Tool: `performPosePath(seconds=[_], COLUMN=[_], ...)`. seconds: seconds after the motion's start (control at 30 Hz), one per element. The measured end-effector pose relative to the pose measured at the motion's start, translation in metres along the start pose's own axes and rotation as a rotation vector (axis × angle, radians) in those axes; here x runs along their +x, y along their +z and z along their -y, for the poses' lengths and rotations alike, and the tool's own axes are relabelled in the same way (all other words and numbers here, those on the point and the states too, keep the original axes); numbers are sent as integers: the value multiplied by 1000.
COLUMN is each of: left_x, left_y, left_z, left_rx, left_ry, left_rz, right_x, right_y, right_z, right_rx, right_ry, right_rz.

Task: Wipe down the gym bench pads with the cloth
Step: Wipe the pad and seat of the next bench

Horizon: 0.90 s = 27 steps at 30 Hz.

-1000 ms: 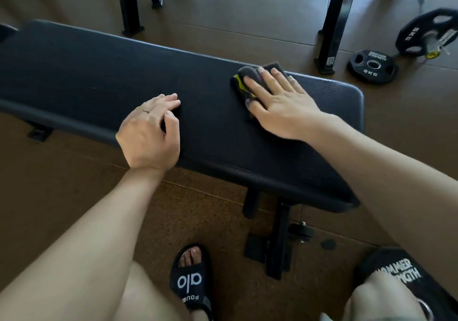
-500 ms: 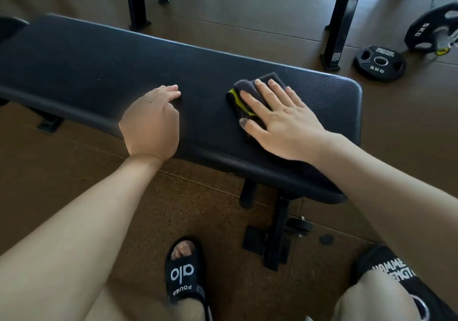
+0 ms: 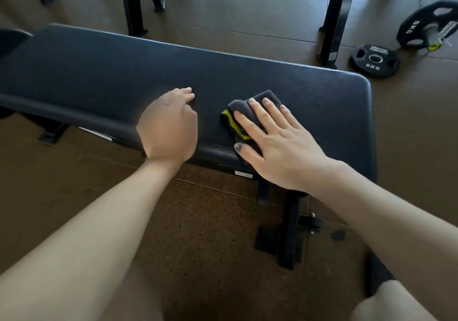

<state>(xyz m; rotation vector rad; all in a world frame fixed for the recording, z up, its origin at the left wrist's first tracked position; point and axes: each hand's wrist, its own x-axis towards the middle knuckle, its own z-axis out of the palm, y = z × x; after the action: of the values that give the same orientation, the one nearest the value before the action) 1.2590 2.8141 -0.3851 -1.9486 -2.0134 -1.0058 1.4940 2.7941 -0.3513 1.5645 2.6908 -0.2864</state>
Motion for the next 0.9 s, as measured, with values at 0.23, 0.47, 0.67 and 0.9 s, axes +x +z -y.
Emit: performPosePath(seconds=[0.23, 0.47, 0.67, 0.9], left_x=[7, 69, 72, 71], left_y=[-8, -42, -30, -31], left_z=[4, 76, 96, 97], left_rx=[31, 65, -5, -45], left_ry=[74, 296, 227, 236], left_rz=[169, 300, 337, 366], right_x=[0, -9, 59, 29], right_y=[13, 8, 0, 11], right_z=[35, 56, 69, 128], right_rx=[-27, -104, 2, 37], right_ry=[131, 259, 357, 321], right_rz=[-106, -6, 83, 25])
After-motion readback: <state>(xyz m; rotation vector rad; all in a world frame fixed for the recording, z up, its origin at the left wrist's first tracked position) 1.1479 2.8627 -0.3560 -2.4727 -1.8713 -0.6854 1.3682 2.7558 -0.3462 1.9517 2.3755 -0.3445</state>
